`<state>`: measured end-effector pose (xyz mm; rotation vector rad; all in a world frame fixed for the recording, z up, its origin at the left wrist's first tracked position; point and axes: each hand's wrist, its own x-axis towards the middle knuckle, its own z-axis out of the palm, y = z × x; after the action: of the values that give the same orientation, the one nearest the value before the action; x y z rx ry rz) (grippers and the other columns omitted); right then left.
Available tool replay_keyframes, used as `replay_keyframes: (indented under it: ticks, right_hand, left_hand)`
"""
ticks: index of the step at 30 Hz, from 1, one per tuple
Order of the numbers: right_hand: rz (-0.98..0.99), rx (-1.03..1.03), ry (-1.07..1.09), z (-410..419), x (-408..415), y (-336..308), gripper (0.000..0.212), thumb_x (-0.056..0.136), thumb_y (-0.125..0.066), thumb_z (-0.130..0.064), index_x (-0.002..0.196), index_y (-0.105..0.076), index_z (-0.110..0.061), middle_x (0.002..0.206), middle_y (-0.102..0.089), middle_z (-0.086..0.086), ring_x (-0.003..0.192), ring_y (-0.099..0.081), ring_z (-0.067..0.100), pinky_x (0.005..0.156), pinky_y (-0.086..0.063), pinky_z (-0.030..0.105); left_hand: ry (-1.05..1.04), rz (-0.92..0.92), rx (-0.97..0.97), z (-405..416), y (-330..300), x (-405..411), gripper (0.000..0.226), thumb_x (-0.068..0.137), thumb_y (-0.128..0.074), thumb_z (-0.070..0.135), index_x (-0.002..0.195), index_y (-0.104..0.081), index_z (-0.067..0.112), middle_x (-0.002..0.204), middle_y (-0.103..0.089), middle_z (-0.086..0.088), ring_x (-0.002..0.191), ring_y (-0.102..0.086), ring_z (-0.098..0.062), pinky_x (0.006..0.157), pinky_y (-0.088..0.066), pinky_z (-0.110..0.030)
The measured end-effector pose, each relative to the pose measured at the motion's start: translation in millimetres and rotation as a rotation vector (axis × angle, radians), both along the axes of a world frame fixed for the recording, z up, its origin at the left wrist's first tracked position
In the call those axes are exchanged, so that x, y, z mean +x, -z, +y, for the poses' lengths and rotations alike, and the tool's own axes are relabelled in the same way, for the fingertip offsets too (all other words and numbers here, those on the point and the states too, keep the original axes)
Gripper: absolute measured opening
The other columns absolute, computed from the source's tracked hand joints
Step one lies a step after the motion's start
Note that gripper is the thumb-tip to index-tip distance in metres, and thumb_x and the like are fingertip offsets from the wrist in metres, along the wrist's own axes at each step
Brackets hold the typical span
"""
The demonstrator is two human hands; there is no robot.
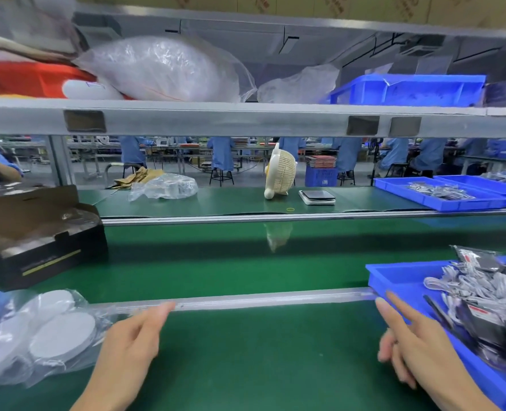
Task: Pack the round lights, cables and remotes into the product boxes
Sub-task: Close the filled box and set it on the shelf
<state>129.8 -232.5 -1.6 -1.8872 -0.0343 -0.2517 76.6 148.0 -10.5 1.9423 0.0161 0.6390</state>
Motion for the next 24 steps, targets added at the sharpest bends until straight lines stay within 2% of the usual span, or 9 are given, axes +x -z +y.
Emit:
replay_keyframes:
  ticks: [3,5,8,12,16,18,20,22,24]
  right_hand:
    - [-0.209,-0.528,0.090,-8.9,4.8,8.5,0.076,0.062,-0.029,-0.098,0.063,-0.073,-0.036,0.049,-0.055,-0.006,0.049,-0.049,0.010,0.057,-0.040,0.019]
    - [-0.569,-0.793,0.131,-6.0,6.1,5.0,0.061,0.080,-0.037,-0.081,0.066,-0.075,-0.036,0.076,-0.066,-0.017,0.067,-0.058,0.011,0.066,-0.040,0.022]
    - [-0.985,-1.008,0.050,-0.4,13.5,1.9,0.039,0.095,-0.040,-0.055,0.111,-0.071,-0.037,0.143,-0.049,0.016,0.127,-0.048,0.035,0.099,-0.034,0.043]
    - [-0.754,-0.477,-0.118,12.9,4.6,2.7,0.094,0.082,-0.075,-0.021,0.154,-0.016,-0.031,0.163,-0.005,0.012,0.142,-0.037,0.016,0.102,-0.047,0.024]
    - [-0.254,-0.068,-0.055,16.5,-8.0,0.5,0.112,0.082,-0.072,-0.013,0.139,0.007,-0.069,0.125,-0.067,-0.008,0.060,-0.073,0.018,0.048,-0.055,0.024]
    - [-0.173,-0.167,-0.033,14.3,-8.6,1.4,0.069,0.087,-0.062,-0.046,0.145,-0.026,-0.053,0.065,-0.072,-0.007,0.036,-0.057,0.017,0.044,-0.048,0.019]
    - [-0.271,-0.514,0.032,7.8,-2.5,4.8,0.070,0.079,-0.038,-0.083,0.093,-0.075,-0.025,0.042,-0.047,-0.009,0.039,-0.039,0.014,0.047,-0.038,0.017]
    - [-0.603,-0.788,0.109,7.4,-1.3,-0.7,0.068,0.086,-0.036,-0.077,0.059,-0.070,-0.024,0.055,-0.051,-0.017,0.055,-0.041,0.009,0.059,-0.036,0.018]
    - [-0.959,-0.987,0.031,5.0,1.7,-3.6,0.030,0.090,-0.052,-0.046,0.080,-0.078,-0.034,0.110,-0.069,-0.005,0.093,-0.059,0.019,0.085,-0.041,0.032]
  left_hand:
    - [-0.024,-0.286,0.571,2.4,3.7,1.4,0.043,0.082,-0.049,0.074,0.074,-0.074,0.040,0.074,-0.056,0.020,0.079,-0.053,0.001,0.077,-0.040,-0.024]
    - [0.012,-0.450,0.863,0.2,3.4,5.4,0.027,0.081,-0.061,0.062,0.094,-0.076,0.043,0.123,-0.061,0.003,0.121,-0.051,-0.022,0.102,-0.036,-0.047]
    - [0.041,-0.491,1.006,-3.6,6.1,9.8,0.079,0.076,-0.074,0.051,0.147,-0.042,0.036,0.159,-0.022,-0.022,0.146,-0.024,-0.041,0.113,-0.026,-0.062]
    - [0.223,-0.215,0.138,-13.2,6.1,2.1,0.141,0.053,-0.094,0.051,0.153,0.006,0.048,0.165,-0.006,0.010,0.142,-0.040,-0.021,0.097,-0.053,-0.038]
    - [0.228,0.075,-0.472,-12.3,6.0,1.8,0.121,0.060,-0.087,0.047,0.137,0.003,0.073,0.115,-0.073,0.002,0.072,-0.074,-0.033,0.064,-0.061,-0.038]
    - [0.091,0.002,-0.245,-8.9,5.9,1.5,0.071,0.073,-0.067,0.062,0.137,-0.038,0.061,0.068,-0.073,-0.005,0.049,-0.062,-0.017,0.068,-0.055,-0.025]
    - [-0.033,-0.159,0.229,-4.6,4.1,2.3,0.037,0.077,-0.055,0.077,0.085,-0.074,0.047,0.055,-0.060,0.003,0.052,-0.047,-0.001,0.066,-0.044,-0.017]
    - [-0.023,-0.354,0.614,-3.9,1.7,3.7,0.031,0.077,-0.065,0.066,0.070,-0.073,0.037,0.082,-0.061,0.016,0.082,-0.054,-0.001,0.080,-0.044,-0.028]
    - [0.051,-0.455,0.923,-7.3,6.9,5.9,0.035,0.076,-0.078,0.042,0.110,-0.073,0.039,0.138,-0.053,0.000,0.130,-0.045,-0.023,0.103,-0.039,-0.046]
